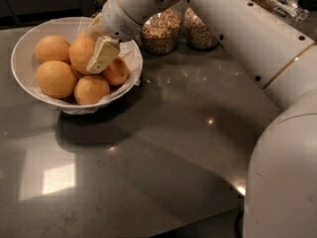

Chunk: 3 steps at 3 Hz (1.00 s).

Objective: Pick orange from white bowl

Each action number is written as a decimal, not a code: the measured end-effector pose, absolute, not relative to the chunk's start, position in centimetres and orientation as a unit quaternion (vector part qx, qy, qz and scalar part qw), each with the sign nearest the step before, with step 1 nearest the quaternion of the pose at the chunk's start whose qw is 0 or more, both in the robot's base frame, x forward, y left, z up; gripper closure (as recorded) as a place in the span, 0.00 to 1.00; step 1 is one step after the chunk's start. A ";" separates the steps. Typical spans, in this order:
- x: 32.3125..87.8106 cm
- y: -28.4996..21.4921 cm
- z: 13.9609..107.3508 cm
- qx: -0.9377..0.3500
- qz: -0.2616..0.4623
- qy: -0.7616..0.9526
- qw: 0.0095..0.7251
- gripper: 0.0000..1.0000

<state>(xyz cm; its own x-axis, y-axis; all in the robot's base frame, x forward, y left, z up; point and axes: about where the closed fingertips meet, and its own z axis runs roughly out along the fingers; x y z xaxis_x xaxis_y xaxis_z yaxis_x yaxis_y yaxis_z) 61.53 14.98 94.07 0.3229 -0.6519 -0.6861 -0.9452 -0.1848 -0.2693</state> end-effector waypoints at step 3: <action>61.3 16.1 93.5 -0.743 0.227 0.539 0.324 0.43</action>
Offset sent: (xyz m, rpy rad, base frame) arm -0.0008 0.0170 -0.0100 -0.0254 0.0380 0.0346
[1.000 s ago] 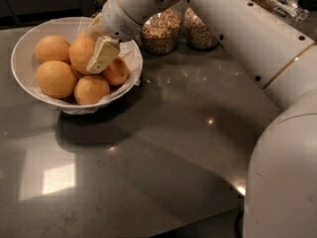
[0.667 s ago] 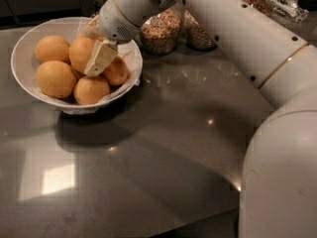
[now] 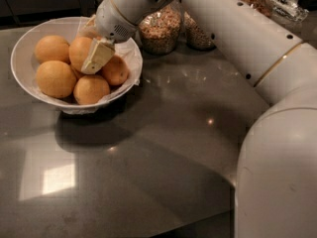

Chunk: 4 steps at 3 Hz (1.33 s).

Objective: Pick orange from white bowl

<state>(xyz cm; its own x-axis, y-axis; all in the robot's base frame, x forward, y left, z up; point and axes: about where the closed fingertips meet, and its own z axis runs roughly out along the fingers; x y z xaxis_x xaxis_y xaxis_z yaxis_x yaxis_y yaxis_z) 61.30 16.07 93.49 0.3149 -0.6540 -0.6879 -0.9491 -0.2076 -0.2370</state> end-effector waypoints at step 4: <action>60.9 16.8 93.3 -0.746 0.231 0.536 0.321 1.00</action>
Offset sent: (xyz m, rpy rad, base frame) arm -0.0050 0.0110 -0.0078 -0.0076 0.0149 0.0085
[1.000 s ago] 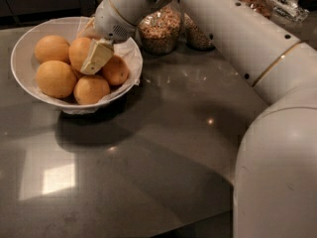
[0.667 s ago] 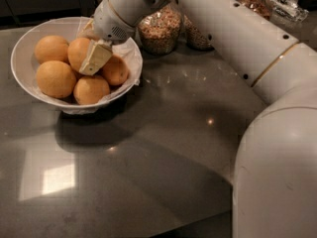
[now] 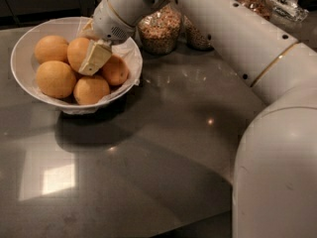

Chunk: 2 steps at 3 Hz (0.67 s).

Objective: Pick orange from white bowl

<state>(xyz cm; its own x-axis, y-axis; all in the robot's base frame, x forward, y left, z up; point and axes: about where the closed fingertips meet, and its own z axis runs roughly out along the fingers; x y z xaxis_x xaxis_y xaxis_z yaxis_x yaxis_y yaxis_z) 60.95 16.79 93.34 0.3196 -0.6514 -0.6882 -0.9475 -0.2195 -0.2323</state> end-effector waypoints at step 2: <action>59.7 12.9 98.1 -0.738 0.185 0.543 0.355 1.00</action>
Offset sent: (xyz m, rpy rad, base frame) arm -0.0172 -0.0758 0.0821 0.0178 -0.1679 -0.1315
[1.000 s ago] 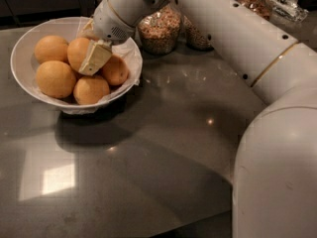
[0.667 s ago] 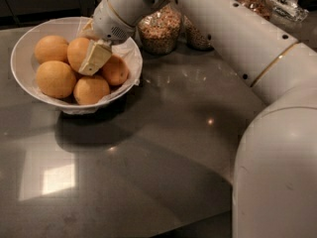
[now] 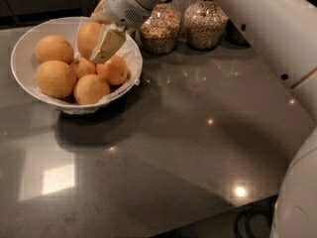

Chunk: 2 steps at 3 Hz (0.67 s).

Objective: Pick orange from white bowl

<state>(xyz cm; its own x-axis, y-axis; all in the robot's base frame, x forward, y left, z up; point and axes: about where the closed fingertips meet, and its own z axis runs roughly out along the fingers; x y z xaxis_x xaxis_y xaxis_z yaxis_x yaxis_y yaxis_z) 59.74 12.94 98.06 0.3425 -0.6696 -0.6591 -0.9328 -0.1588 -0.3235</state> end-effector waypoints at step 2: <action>59.3 10.2 99.8 -0.725 0.166 0.553 0.375 1.00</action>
Offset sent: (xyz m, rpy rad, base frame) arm -0.0042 -0.0228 0.0148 0.0114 -0.0329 -0.0424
